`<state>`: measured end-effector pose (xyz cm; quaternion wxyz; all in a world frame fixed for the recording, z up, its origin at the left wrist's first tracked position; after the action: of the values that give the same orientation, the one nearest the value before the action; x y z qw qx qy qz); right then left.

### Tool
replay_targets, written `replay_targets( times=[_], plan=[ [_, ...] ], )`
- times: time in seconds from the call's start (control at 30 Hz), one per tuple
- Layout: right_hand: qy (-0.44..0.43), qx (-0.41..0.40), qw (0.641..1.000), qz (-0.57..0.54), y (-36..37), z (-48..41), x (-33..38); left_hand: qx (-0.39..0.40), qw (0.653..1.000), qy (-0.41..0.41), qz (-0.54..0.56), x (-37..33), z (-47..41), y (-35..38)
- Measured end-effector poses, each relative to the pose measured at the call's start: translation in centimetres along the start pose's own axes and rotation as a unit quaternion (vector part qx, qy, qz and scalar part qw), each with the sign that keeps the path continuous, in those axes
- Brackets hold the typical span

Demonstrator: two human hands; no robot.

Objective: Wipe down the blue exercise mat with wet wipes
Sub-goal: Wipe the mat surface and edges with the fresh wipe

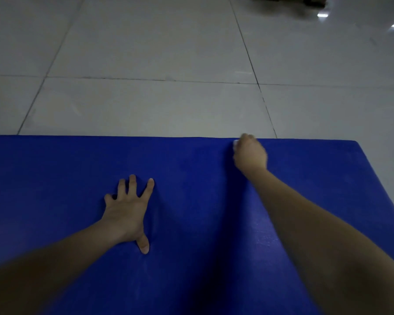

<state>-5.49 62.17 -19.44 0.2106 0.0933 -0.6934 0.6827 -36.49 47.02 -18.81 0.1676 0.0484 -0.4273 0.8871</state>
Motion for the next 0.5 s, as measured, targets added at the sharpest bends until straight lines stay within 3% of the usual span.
replay_targets(
  times=[0.13, 0.27, 0.5],
  plan=[
    [0.125, -0.048, 0.991, 0.032, -4.5, -1.5, -8.6, -0.005, 1.000, -0.001, 0.003, 0.0, -0.2, 0.3],
    [0.201, -0.044, 0.978, 0.027, -4.4, -2.5, -9.2, -0.009, 1.000, 0.002, -0.004, 0.0, -0.2, 0.4],
    [0.075, -0.002, 0.996, -0.058, 1.3, -1.5, 2.5, -0.013, 1.000, 0.005, -0.013, 0.1, -0.2, 0.4]
  ],
)
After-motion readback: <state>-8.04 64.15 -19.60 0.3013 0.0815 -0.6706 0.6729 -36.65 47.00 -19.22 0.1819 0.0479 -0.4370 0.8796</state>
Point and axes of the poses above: each hand's wrist, its own z-axis away from the middle knuckle, its own y-axis out of the palm, x = y × z, the point moved 5 cm from there along -z, towards the middle knuckle, and after that the axes turned 13 degrees about -z, right-handed, at the moved point
